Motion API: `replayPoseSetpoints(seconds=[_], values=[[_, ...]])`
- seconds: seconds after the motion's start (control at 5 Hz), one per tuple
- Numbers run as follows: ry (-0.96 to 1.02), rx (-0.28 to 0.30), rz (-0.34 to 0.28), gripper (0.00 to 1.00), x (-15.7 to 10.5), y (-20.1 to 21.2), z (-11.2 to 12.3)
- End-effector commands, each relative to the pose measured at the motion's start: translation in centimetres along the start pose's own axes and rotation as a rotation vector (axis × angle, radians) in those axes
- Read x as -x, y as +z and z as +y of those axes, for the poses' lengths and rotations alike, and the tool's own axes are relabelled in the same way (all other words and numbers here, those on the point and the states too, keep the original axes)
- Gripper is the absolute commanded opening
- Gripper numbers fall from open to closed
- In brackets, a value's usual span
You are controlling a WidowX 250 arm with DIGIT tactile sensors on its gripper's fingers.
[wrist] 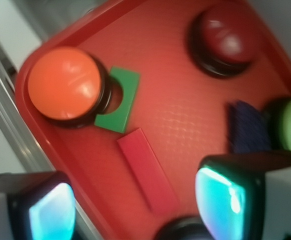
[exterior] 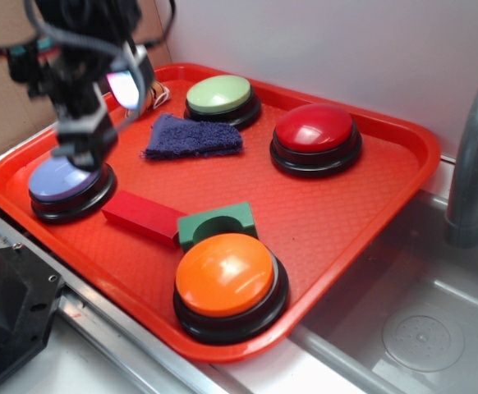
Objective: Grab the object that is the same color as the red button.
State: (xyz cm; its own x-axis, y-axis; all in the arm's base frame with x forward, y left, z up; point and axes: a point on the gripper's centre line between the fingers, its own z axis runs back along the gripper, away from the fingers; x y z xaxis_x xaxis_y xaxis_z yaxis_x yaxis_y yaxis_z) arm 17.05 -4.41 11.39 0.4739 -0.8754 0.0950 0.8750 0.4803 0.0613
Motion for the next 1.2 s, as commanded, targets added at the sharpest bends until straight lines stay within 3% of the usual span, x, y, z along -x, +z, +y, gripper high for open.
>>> replayPoseSetpoints(seconds=[0.0,0.4,0.6,0.8,1.0], values=[[-0.192,-0.018,-0.033,1.0,0.9,-4.6,1.3],[-0.276,0.013,-0.022,1.0,1.5,-8.9,1.2],[-0.319,0.044,-0.051,1.0,2.1,-9.7,0.5],[-0.312,0.035,-0.037,0.97,2.1,-10.1,0.3],[-0.306,0.018,-0.022,0.0,2.0,-10.2,0.2]])
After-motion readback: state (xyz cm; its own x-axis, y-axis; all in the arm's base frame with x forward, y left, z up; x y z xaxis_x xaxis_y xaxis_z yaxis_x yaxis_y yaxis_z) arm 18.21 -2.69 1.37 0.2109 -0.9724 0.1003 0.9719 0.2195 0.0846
